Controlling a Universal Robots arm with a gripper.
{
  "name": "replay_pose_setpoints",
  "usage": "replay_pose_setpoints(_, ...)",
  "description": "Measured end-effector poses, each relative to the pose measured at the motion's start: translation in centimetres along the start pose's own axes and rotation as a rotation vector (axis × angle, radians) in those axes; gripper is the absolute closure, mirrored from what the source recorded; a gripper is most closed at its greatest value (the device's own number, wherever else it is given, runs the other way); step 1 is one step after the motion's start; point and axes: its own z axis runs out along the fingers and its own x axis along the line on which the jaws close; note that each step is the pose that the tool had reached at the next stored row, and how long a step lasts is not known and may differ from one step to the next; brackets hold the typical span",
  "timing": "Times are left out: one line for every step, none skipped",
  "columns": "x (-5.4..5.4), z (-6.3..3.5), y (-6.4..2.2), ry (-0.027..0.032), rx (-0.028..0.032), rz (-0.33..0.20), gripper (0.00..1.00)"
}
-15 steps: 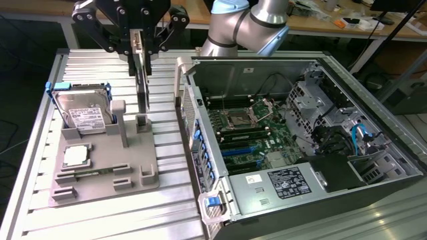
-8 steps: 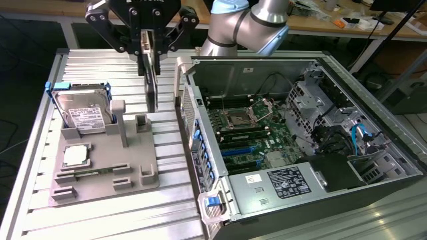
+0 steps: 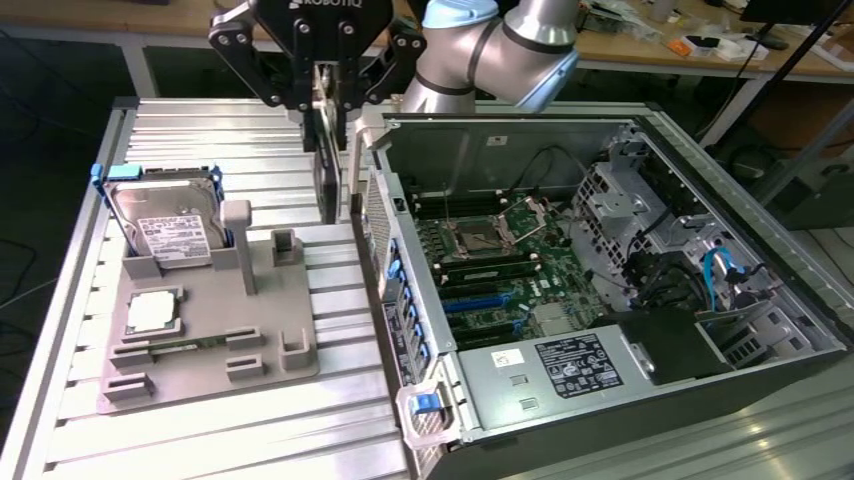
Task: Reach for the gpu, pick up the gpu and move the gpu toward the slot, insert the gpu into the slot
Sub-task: 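Pick up the gpu and move the gpu toward the slot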
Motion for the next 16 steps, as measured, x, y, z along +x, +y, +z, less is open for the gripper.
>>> replay_pose_setpoints(-0.2, 0.0, -0.01, 0.0, 0.0001, 0.0, 0.73)
replay_pose_setpoints(-0.4, 0.0, -0.01, 0.0, 0.0001, 0.0, 0.73)
replay_pose_setpoints(-0.5, 0.01, -0.01, -0.0001, 0.0001, 0.0, 0.73)
replay_pose_setpoints(-0.5, 0.01, -0.01, -0.0004, 0.0001, 0.0, 0.73)
replay_pose_setpoints(-0.6, 0.01, -0.02, -0.0006, 0.0001, 0.0, 0.73)
replay_pose_setpoints(-0.7, -0.01, -0.02, -0.0007, 0.0002, 0.0, 0.73)
replay_pose_setpoints(-0.7, -0.04, -0.02, -0.0008, 0.0002, 0.0, 0.73)
replay_pose_setpoints(-0.8, -0.11, -0.02, -0.0009, 0.0002, 0.0, 0.73)
replay_pose_setpoints(-0.8, -0.19, -0.01, -0.0011, 0.0001, 0.0, 0.73)
replay_pose_setpoints(-0.9, -0.28, -0.01, -0.0011, 0.0002, 0.0, 0.73)
replay_pose_setpoints(-1.0, -0.35, -0.01, -0.0012, 0.0001, 0.0, 0.73)
replay_pose_setpoints(-1.0, -0.35, -0.01, -0.0014, 0.0, 0.0, 0.73)
replay_pose_setpoints(-1.2, -0.35, -0.01, -0.0014, 0.0001, 0.0, 0.73)
replay_pose_setpoints(-1.3, -0.35, -0.02, -0.0014, 0.0001, 0.0, 0.73)
replay_pose_setpoints(-1.5, -0.35, -0.02, -0.0014, 0.0002, 0.0, 0.73)
replay_pose_setpoints(-1.7, -0.35, -0.02, -0.0014, 0.0001, 0.0, 0.73)
